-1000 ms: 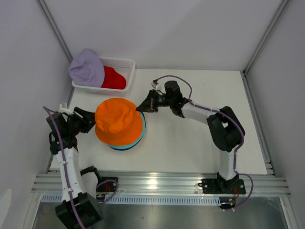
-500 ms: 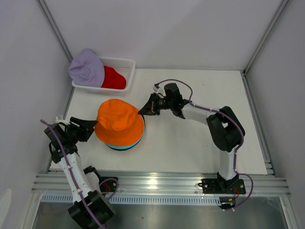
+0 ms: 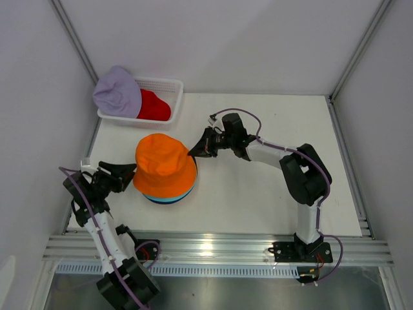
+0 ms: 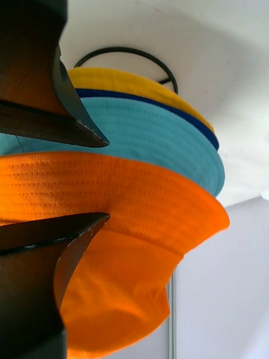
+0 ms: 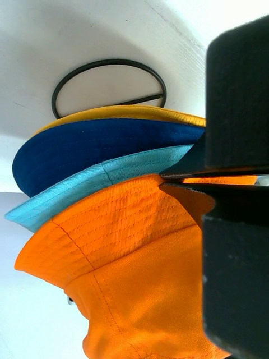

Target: Stack the hats

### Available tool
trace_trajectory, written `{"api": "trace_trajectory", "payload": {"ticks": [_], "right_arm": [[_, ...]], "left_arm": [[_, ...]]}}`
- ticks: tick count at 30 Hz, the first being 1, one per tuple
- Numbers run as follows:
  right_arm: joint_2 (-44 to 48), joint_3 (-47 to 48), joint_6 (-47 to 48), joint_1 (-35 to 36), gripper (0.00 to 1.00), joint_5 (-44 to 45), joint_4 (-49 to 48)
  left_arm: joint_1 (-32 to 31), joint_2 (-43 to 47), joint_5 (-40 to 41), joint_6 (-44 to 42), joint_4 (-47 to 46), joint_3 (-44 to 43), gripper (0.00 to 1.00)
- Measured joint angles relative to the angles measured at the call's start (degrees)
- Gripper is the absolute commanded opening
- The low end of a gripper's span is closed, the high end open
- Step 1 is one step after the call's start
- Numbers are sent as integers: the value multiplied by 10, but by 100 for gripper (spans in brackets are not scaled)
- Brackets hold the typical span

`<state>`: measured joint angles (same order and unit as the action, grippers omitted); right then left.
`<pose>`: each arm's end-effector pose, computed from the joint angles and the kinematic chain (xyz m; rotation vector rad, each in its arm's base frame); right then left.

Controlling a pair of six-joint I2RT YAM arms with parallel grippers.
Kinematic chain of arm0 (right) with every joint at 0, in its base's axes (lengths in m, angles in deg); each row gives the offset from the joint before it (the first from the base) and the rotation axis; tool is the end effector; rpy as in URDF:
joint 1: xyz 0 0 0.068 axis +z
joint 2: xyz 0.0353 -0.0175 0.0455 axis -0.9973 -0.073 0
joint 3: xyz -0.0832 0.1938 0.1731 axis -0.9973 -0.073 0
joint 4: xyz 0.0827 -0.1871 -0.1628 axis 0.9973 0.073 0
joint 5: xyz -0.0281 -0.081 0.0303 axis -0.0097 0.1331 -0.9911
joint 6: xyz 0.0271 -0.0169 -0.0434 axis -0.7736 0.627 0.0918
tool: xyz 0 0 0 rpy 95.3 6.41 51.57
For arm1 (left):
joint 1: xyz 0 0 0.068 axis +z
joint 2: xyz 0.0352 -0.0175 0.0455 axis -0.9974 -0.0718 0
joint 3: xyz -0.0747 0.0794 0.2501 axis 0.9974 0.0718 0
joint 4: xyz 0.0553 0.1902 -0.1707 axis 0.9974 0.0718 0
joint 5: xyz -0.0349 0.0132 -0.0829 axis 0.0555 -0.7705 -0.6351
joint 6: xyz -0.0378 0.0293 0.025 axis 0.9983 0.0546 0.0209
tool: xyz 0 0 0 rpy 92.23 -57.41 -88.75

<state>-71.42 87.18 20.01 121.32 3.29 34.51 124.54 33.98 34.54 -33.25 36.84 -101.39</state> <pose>0.3438 0.2752 0.2089 -0.1074 2.3923 1.6814 0.1302 0.0673 0.2159 -0.9648 1.8002 -1.1020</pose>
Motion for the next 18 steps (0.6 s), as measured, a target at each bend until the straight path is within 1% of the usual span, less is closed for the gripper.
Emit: {"api": "trace_trajectory", "payload": {"ticks": [3, 7, 9, 10, 11, 12, 18], "right_arm": [[0, 0, -1, 0, 0, 3, 0], [0, 0, -3, 1, 0, 6, -1], [0, 0, -3, 1, 0, 8, 0], [0, 0, -3, 1, 0, 9, 0], [0, -1, -3, 1, 0, 9, 0], [0, -2, -3, 1, 0, 10, 0], [4, -10, -3, 0, 0, 14, 0]], "left_arm": [[0, 2, -17, 10, -18, 2, 53], [0, 4, -27, 20, -31, 10, 40], [0, 7, -29, 24, -32, 13, 30], [0, 9, -29, 26, -33, 15, 19], [0, 11, -29, 27, -32, 16, 11], [0, 13, -30, 28, -33, 18, 1], [0, 23, -19, 15, -15, 21, 1]]}}
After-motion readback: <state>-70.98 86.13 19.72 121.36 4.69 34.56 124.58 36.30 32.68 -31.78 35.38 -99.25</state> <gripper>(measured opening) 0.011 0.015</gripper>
